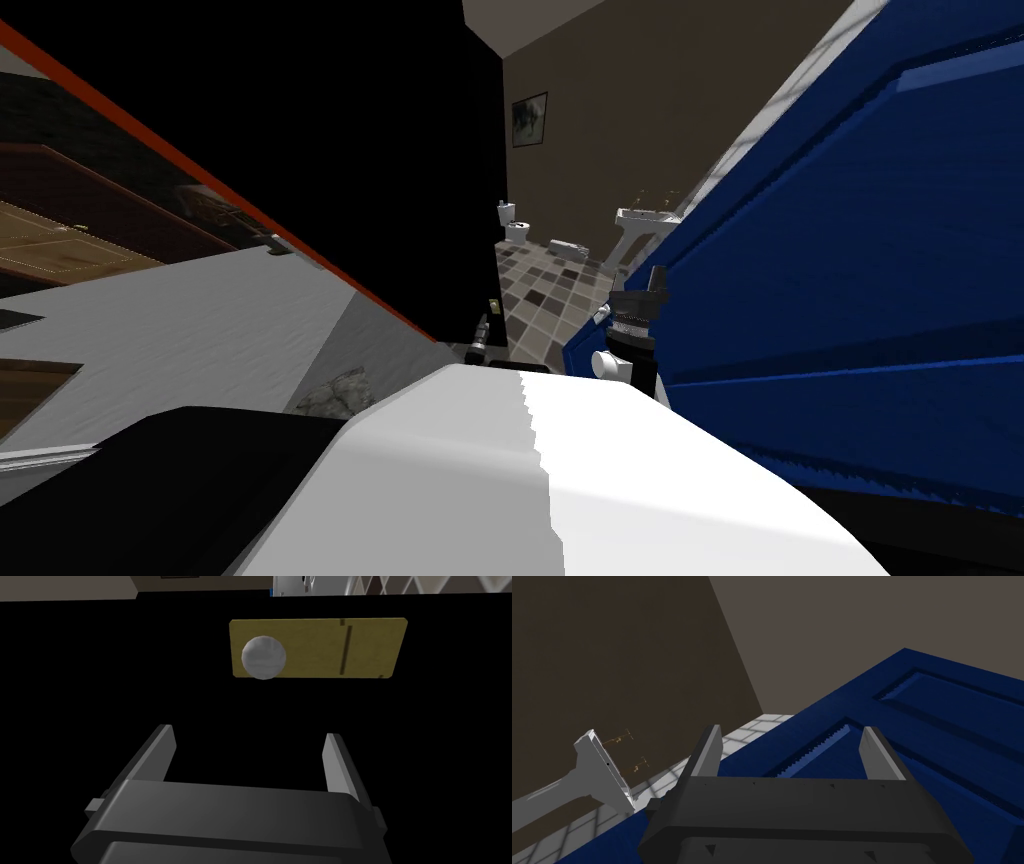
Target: Push the door open
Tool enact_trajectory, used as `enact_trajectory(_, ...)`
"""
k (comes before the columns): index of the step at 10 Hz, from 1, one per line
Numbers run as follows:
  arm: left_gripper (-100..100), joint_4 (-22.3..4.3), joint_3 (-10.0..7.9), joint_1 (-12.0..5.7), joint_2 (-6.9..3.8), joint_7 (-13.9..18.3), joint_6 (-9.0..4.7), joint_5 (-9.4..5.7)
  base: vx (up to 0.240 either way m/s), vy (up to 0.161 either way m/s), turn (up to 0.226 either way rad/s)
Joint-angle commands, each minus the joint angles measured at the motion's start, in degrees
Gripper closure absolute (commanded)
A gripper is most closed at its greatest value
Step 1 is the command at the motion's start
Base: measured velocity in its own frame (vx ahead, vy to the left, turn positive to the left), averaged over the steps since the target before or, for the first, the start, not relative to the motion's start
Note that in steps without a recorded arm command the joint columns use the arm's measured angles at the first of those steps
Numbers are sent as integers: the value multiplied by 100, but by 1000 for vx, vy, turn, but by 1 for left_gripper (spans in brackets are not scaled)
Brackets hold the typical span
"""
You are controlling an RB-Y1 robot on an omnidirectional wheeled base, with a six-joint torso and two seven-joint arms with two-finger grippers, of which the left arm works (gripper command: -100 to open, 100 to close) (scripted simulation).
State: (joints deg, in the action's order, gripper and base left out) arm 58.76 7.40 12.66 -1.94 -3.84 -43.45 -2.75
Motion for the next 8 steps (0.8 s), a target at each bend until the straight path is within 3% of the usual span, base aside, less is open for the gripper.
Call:
enact_trajectory(1, -100, -33, -17, -17, -10, -11, -44, -4, 216, 3, -22)
enact_trajectory(3, -100, -86, -37, -41, 45, -24, -97, -8, 229, 0, -16)
enact_trajectory(5, -100, -150, -61, -70, 208, -40, -162, -13, 212, -16, -17)
enact_trajectory(6, -100, -143, -52, -58, 156, -35, -154, -11, 80, -8, 16)
enact_trajectory(7, 100, -143, -52, -58, 156, -35, -154, -11, -17, -2, -10)
enact_trajectory(8, 100, -143, -52, -58, 156, -35, -154, -11, -30, 3, -13)
